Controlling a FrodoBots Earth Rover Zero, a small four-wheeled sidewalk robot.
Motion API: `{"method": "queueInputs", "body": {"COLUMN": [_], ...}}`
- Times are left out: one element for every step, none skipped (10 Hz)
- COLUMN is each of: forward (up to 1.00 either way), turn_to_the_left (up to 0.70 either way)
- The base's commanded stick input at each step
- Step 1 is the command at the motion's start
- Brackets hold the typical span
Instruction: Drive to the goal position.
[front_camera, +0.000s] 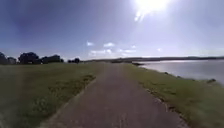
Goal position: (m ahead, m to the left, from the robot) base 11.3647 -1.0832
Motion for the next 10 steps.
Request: {"method": "queueInputs", "body": {"forward": [0.7, 0.7, 0.7, 0.7, 0.7, 0.7, 0.7, 0.7, 0.73, 0.83], "turn_to_the_left": [0.0, 0.0, 0.0, 0.0, 0.0, 0.0, 0.0, 0.0, 0.0, 0.0]}}
